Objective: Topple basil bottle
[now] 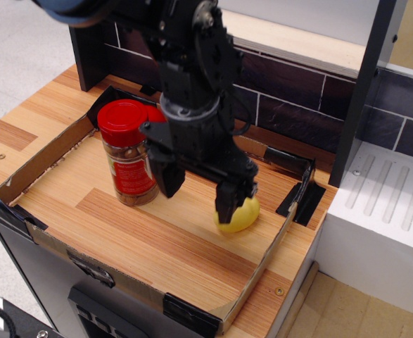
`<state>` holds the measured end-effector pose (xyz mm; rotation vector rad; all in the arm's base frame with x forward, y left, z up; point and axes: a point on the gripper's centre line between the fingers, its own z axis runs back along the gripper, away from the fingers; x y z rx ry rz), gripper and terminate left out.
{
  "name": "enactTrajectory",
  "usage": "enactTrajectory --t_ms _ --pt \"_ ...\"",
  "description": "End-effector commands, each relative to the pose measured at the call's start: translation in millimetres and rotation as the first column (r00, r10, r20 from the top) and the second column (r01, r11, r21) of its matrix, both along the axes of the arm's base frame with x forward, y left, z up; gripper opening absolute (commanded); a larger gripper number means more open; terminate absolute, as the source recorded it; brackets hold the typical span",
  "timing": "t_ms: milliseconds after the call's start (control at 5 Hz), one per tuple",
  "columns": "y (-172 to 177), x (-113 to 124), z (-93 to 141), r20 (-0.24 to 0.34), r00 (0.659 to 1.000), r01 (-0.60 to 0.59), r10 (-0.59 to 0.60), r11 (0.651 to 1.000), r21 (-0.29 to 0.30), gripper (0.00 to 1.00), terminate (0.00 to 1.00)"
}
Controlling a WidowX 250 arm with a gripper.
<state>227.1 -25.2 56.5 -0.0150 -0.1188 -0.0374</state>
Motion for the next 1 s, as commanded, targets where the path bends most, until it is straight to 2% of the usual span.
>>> enactTrajectory --t_ms 0,200,600,800 --pt "12 -24 3 0.013 0.994 0.105 -0.105 0.994 -0.009 1.0 0.0" --pt "29 -28 14 0.023 0.995 0.096 -0.095 0.995 -0.018 1.0 0.0" --pt "60 -22 22 0.001 0.999 0.044 -0.044 0.998 0.046 1.0 0.0" --pt "72 -16 25 0.011 1.0 -0.005 0.004 0.998 0.066 1.0 0.0"
